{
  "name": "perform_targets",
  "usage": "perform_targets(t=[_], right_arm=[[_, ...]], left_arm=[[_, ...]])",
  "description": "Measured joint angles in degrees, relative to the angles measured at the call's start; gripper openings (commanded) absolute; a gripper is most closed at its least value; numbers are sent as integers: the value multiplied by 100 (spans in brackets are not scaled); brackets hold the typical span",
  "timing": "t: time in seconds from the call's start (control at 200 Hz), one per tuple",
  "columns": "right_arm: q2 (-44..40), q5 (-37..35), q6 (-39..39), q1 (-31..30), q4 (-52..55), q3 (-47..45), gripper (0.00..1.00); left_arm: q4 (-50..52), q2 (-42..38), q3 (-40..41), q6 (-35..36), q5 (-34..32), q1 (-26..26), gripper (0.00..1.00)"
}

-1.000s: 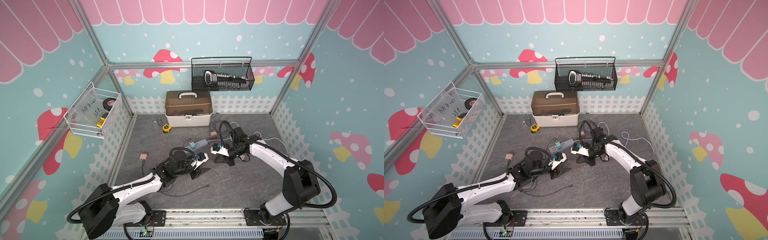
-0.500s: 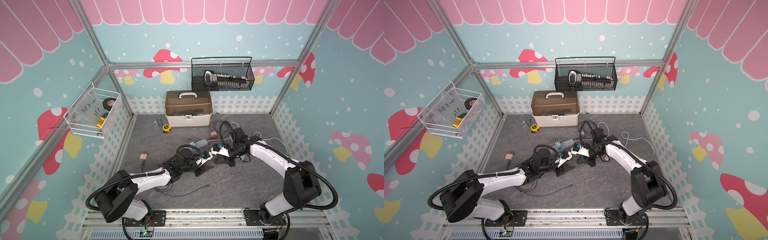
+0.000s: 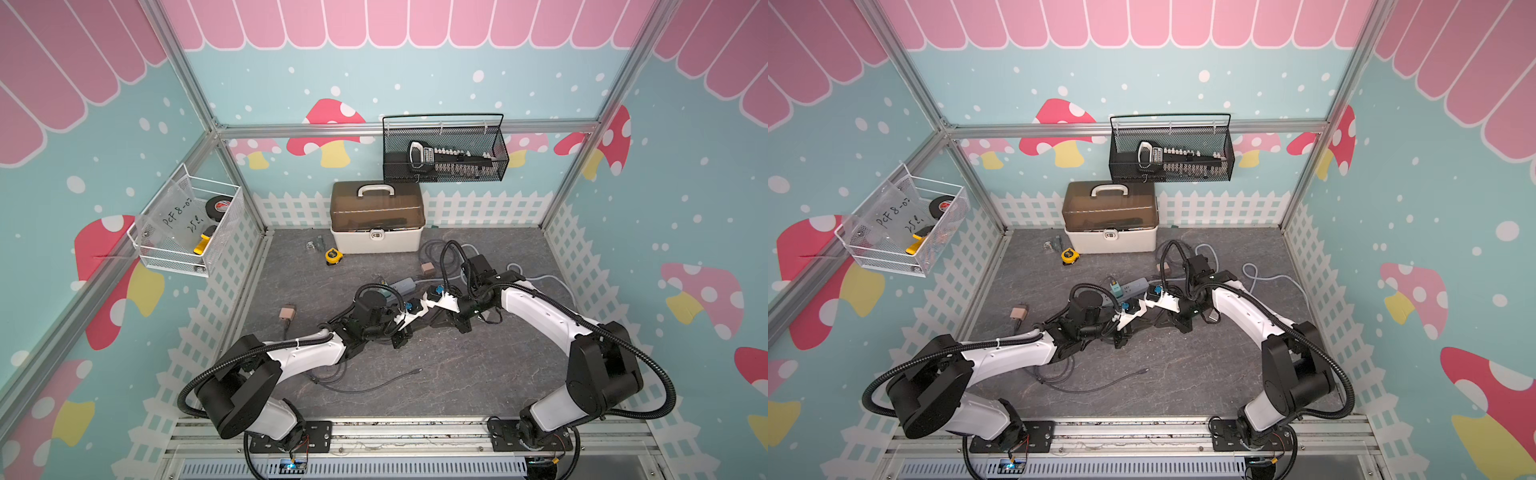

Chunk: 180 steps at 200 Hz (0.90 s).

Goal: Charge mp3
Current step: Pick up the charging cable from the center of the board.

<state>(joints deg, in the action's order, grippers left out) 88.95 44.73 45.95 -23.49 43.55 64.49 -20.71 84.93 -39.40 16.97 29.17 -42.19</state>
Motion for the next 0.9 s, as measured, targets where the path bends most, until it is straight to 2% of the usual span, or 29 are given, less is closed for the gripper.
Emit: perform_targets(t=[0.065, 0.135, 0.21, 0.315, 0.515, 0.685, 0.9], right_arm=[[0, 2, -26, -4, -9, 0, 0], [0, 11, -52, -9, -9, 0, 0], [0, 11, -85, -7, -42, 0, 0], [0, -2, -129, -7, -48, 0, 0], [0, 15, -160, -7, -70, 0, 0], [0, 46, -195, 28, -76, 2, 0], [0, 225, -197, -24, -103, 2, 1]], left_arm=[[35, 2, -13, 20, 46, 20, 5], [57, 2, -13, 37, 72, 33, 24], [122, 2, -13, 28, 111, 52, 35], [195, 0, -13, 39, 131, 74, 39], [203, 7, -13, 39, 146, 94, 34], [197, 133, -37, 46, 243, 125, 16], [236, 251, -39, 37, 258, 125, 3]])
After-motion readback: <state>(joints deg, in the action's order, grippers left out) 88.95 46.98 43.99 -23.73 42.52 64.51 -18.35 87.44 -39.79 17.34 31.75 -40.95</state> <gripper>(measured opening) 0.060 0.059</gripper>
